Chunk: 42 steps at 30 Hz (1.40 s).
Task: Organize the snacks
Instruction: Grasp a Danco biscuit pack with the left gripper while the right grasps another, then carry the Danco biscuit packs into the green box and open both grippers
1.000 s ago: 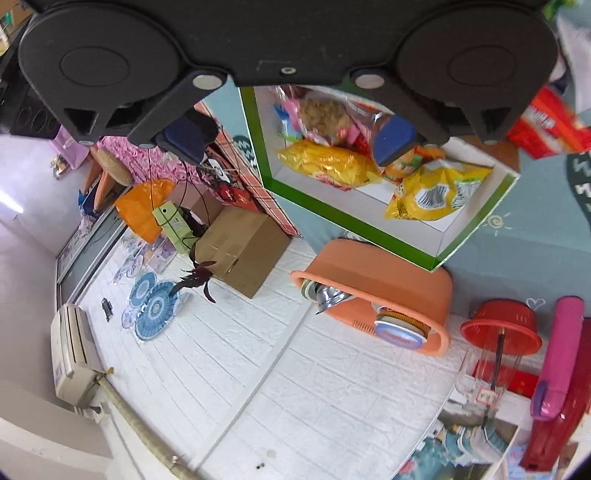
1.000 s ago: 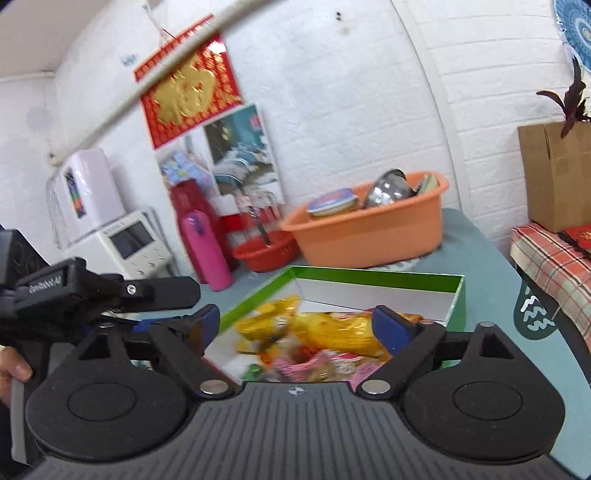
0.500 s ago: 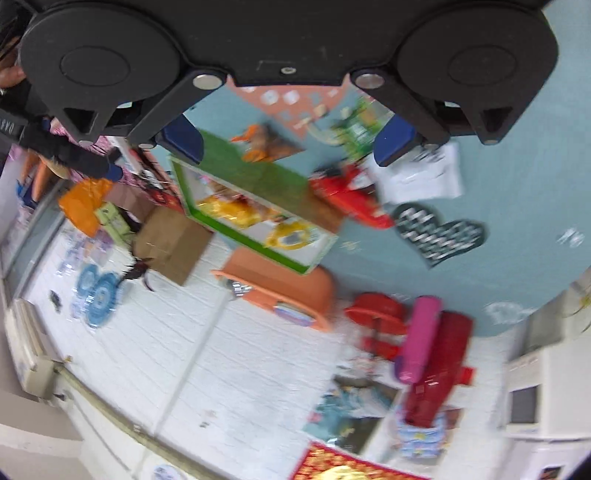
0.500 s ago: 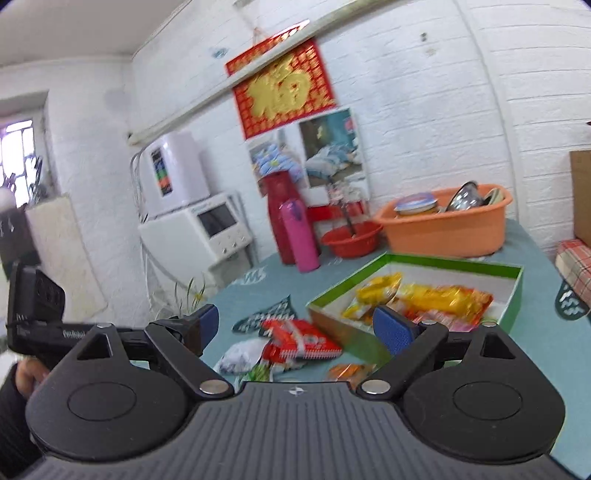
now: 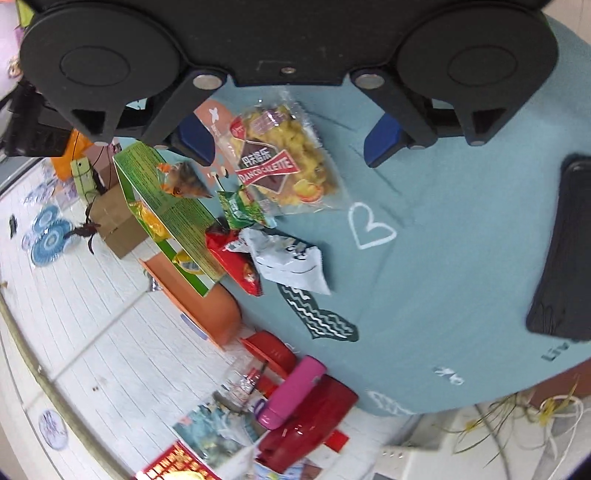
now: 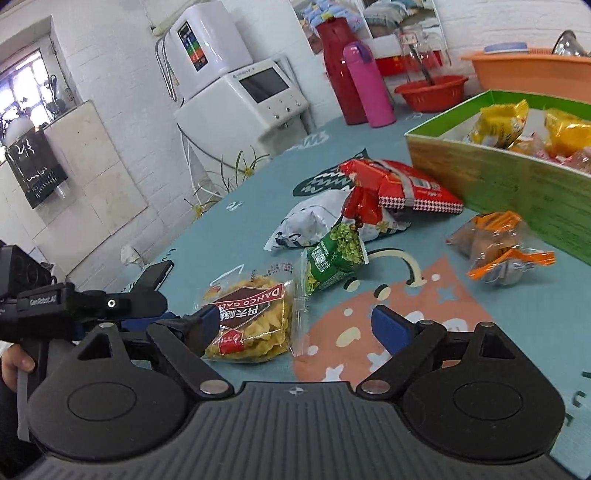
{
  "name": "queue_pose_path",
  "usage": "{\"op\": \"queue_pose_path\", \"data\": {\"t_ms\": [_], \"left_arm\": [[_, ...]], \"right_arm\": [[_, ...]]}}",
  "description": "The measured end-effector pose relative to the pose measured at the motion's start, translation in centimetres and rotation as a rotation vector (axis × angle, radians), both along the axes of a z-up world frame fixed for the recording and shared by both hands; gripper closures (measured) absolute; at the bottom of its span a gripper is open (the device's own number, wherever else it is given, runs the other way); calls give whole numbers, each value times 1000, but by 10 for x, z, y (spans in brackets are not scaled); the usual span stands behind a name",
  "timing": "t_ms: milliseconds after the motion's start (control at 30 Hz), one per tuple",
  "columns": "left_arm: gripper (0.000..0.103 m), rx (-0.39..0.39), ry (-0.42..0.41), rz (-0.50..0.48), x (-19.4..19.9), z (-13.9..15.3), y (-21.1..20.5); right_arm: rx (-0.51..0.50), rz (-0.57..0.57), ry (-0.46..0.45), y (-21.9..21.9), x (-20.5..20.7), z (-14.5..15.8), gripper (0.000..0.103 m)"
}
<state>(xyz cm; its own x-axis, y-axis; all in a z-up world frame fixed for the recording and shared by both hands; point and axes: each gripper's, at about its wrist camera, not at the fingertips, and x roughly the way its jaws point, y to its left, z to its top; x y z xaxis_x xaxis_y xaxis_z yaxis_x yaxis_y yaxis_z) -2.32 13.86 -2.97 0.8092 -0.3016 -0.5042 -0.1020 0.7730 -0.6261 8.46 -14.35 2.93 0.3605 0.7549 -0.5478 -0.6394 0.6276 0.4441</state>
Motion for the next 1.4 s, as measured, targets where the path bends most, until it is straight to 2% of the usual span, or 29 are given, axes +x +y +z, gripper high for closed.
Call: {"op": "queue_pose_path", "data": {"t_ms": [67, 100, 167, 200, 233, 267, 300, 333, 433, 500, 600, 633, 667, 800, 967, 1067, 1133, 1200, 1300, 1400], "left_arm": [[2, -22, 0, 7, 1, -3, 4], [7, -29, 3, 5, 2, -5, 5], [35, -36, 10, -13, 6, -8, 4], [41, -37, 15, -24, 9, -9, 3], [61, -38, 20, -33, 10, -11, 3], [85, -39, 24, -48, 14, -13, 2], [87, -32, 26, -58, 16, -14, 1], [101, -21, 23, -75, 19, -14, -1], [103, -53, 25, -159, 31, -17, -11], [103, -40, 31, -214, 41, -19, -26], [103, -29, 25, -286, 51, -20, -47], [94, -25, 24, -288, 52, -20, -50], [93, -20, 22, -287, 52, -20, -52], [93, -20, 29, -271, 48, -18, -50], [94, -8, 41, -251, 44, -16, -48], [102, -2, 42, -265, 52, -18, -56], [103, 16, 28, -272, 54, -13, -64], [103, 29, -8, -290, 55, -2, -69], [103, 20, -77, -329, 64, 19, -75], [103, 40, -155, -363, 82, 44, -88]], "right_arm": [[6, 24, 33, 9, 6, -8, 0], [14, 39, 50, 11, 8, -11, 0], [32, 52, 84, 16, 11, -17, 0], [45, 55, 91, 16, 10, -18, 21], [41, 67, 103, 16, 8, -18, 40], [45, 75, 108, 15, 5, -18, 43], [47, 90, 106, 13, 1, -17, 62], [49, 96, 107, 10, -5, -15, 64], [31, 58, 77, -7, -24, -10, 63], [35, 15, 73, -22, -33, -8, 61], [41, -77, 65, -44, -40, -7, 46], [40, -107, 65, -50, -40, -7, 42], [33, -127, 64, -56, -41, -8, 41], [60, -144, 106, -65, -36, -13, 38], [74, -130, 103, -58, -31, -16, 29], [97, -120, 132, -54, -26, -24, 29], [93, -120, 121, -53, -27, -24, 43], [80, -125, 79, -55, -31, -17, 47], [118, -140, 22, -67, -32, 1, 52], [139, -170, -70, -79, -26, 28, 53]]}}
